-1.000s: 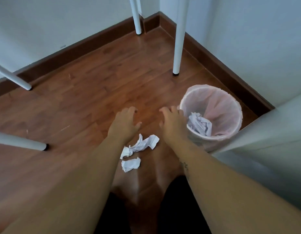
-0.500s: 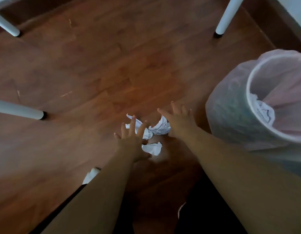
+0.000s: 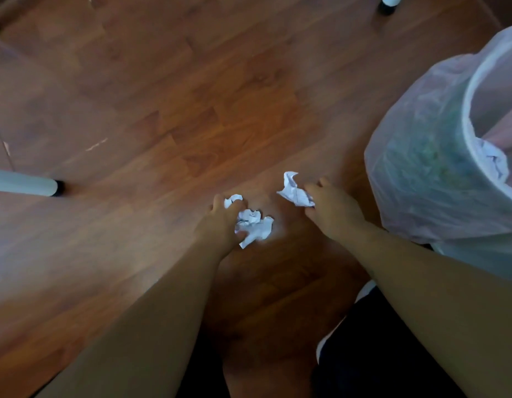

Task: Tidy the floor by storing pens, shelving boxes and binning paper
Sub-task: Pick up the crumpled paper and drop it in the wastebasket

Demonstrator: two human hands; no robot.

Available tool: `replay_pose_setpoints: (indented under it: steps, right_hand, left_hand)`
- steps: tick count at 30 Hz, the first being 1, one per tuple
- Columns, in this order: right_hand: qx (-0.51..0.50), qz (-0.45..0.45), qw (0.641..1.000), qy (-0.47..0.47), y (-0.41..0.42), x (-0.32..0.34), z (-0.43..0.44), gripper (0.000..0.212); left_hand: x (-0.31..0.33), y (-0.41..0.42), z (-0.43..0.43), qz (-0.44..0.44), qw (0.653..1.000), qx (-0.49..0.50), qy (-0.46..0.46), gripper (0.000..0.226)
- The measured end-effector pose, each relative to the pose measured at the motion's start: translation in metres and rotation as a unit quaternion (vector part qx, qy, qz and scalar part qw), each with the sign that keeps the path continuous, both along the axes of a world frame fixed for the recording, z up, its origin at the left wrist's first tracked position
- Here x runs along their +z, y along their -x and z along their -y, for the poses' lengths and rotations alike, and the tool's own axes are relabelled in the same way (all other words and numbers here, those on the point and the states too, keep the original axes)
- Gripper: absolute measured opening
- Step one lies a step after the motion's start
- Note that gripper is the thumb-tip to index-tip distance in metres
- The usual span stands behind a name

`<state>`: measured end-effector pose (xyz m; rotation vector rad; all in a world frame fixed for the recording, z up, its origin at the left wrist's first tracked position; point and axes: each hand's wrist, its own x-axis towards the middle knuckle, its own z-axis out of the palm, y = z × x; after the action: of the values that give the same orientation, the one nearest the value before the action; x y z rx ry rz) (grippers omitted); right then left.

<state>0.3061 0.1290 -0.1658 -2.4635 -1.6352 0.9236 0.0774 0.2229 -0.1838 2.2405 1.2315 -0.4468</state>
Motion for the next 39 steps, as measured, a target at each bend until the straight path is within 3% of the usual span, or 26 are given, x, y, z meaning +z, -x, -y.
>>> replay_pose_setpoints:
  steps: [3, 6, 10, 13, 19, 21, 26, 28, 31, 35, 39]
  right_hand:
    - [-0.040, -0.012, 0.999, -0.030, -0.005, 0.008, -0.001, 0.016]
    - [-0.060, -0.052, 0.996, -0.029, -0.004, 0.015, -0.005, 0.014]
    - [-0.052, -0.069, 0.996, -0.017, 0.004, 0.028, -0.014, 0.016]
    - [-0.098, -0.096, 0.990, -0.019, 0.008, 0.035, -0.017, 0.018]
    - [-0.101, -0.081, 0.992, 0.010, 0.006, 0.016, 0.001, 0.027]
    - [-0.088, -0.059, 0.994, 0.015, 0.002, 0.008, 0.009, 0.033]
    - [-0.090, -0.079, 0.993, 0.026, -0.008, 0.015, 0.018, 0.035]
    - [-0.096, -0.092, 0.991, 0.017, -0.011, 0.033, 0.013, 0.029]
    - [-0.153, -0.129, 0.980, -0.022, -0.018, 0.068, 0.004, 0.013]
    - [-0.231, -0.193, 0.952, -0.048, -0.022, 0.090, 0.012, 0.011]
    - [-0.216, -0.148, 0.964, -0.035, -0.015, 0.084, 0.037, 0.011]
  left_hand:
    - [0.004, 0.006, -0.005, 0.057, 0.997, 0.011, 0.045, 0.045]
    - [0.013, 0.007, -0.007, 0.094, 0.994, 0.030, 0.048, 0.037]
    - [0.023, 0.007, -0.011, 0.123, 0.990, 0.057, 0.044, 0.034]
    - [0.027, 0.006, -0.004, 0.141, 0.989, 0.038, 0.035, 0.047]
    - [-0.001, 0.003, 0.023, -0.041, 0.995, -0.083, -0.038, 0.095]
    - [-0.009, 0.000, 0.028, -0.028, 0.994, -0.085, -0.057, 0.079]
    - [-0.003, -0.006, 0.019, 0.102, 0.990, -0.048, 0.087, 0.017]
    - [0.008, -0.012, 0.013, 0.126, 0.987, -0.044, 0.084, 0.018]
    - [0.034, -0.022, 0.000, 0.206, 0.978, -0.027, -0.003, 0.016]
    - [0.059, -0.032, -0.005, 0.202, 0.978, -0.026, 0.043, 0.012]
    - [0.061, -0.040, 0.026, 0.060, 0.990, -0.093, 0.088, 0.070]
